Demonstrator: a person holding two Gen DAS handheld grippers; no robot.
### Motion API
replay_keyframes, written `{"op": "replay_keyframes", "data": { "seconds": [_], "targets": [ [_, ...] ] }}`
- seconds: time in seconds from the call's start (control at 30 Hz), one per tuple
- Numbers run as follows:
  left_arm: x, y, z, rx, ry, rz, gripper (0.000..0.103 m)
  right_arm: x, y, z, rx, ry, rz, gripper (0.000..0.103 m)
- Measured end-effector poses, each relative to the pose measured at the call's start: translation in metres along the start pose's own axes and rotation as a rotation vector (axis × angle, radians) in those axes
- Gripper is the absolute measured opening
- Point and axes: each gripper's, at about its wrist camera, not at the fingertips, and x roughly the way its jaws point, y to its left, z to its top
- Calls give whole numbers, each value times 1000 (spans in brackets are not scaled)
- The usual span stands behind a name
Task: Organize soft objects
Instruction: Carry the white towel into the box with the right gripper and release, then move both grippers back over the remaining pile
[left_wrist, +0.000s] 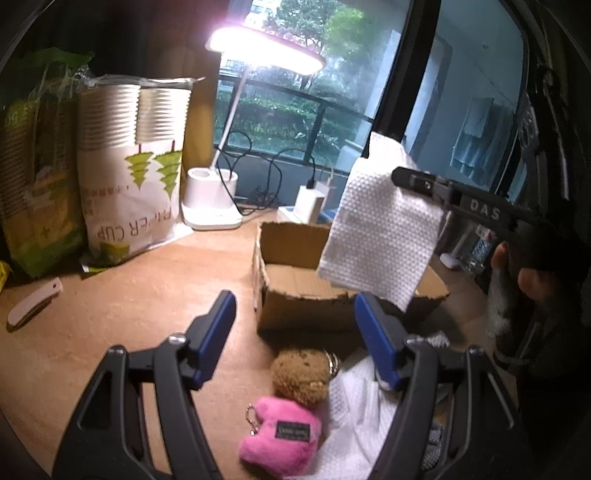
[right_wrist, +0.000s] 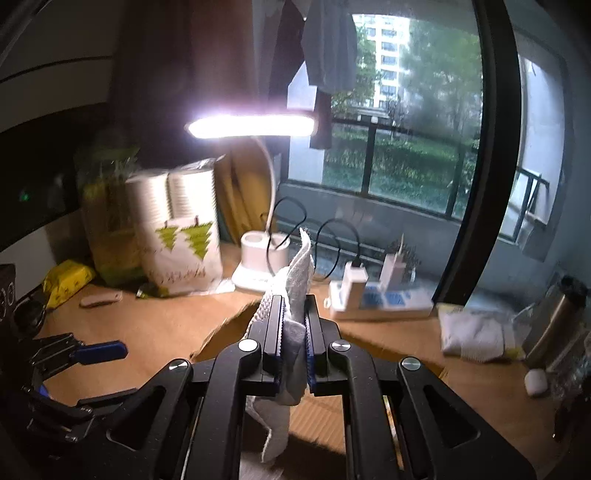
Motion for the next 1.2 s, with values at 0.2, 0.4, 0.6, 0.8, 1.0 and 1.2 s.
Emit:
{"op": "replay_keyframes", "data": {
  "seconds": [0.2,0.4,0.6,0.8,1.0,1.2],
  "targets": [
    [12,8,4,-21,3,14,69,21,-10,3,7,7,-13,11],
    [27,18,2,-44,30,32,69,53,-8,-22,22,97,-4,11],
    [33,23,1,-56,43,35,69,86,-5,-53,43,244,-1,12],
    [30,20,1,-52,39,34,69,92,-8,-66,45,305,-50,50],
    [21,11,1,-38,28,29,69,68,-19,-60,55,268,-110,58],
    [9,-5,-1,-11,17,22,69,38,-18,-56,63,231,-93,58]
  ]
}}
